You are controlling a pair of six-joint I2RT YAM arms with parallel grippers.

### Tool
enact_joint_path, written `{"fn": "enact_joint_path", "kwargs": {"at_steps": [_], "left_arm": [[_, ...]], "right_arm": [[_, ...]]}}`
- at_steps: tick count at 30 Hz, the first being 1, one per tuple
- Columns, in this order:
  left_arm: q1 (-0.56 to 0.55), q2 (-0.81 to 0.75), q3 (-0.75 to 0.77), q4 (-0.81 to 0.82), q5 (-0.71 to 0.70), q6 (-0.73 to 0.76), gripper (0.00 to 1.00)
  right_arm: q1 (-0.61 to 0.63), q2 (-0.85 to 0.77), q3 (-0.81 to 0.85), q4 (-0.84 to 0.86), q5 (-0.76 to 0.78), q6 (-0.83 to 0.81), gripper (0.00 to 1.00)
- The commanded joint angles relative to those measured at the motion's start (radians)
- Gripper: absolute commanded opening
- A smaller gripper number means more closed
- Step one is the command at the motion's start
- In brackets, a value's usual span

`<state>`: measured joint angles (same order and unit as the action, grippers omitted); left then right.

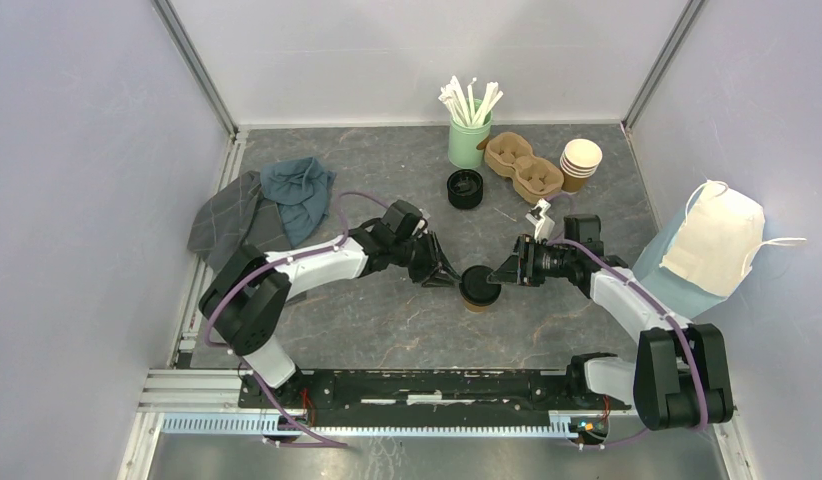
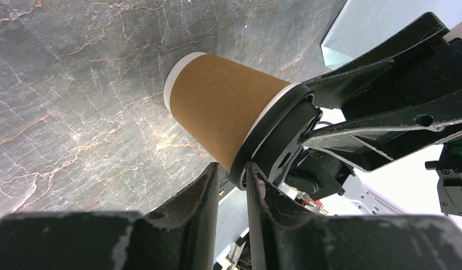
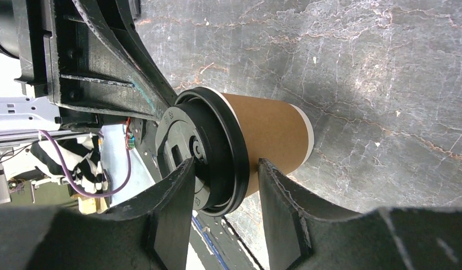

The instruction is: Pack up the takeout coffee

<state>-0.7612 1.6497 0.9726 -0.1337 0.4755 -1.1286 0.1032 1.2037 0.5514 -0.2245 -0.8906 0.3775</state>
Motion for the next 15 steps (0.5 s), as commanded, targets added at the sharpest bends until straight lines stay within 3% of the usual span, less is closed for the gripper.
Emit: {"fn": "enact_joint_path", "kwargs": {"at_steps": [1, 5, 9, 15], "left_arm": [[-0.016, 0.043, 0.028, -0.090, -0.044, 0.074, 0.29], [-0.035, 0.093, -0.017, -0.190, -0.118, 0.123, 0.26], [-0.037, 0.138, -0.087, -0.186, -0.157, 0.150, 0.24], [-0.040, 0.086, -0.027, -0.215, -0.146, 0.188, 0.25]], "right_arm": [[0.006, 0.019, -0.016, 0.011, 0.053, -0.049, 0.49], [0.002, 0.038, -0.072, 0.041, 0.077, -0.060, 0.49], [-0.025, 0.064, -0.127, 0.064, 0.100, -0.090, 0.49], [-0.051, 0.060, -0.118, 0.026, 0.063, -0.110, 0.49]]}}
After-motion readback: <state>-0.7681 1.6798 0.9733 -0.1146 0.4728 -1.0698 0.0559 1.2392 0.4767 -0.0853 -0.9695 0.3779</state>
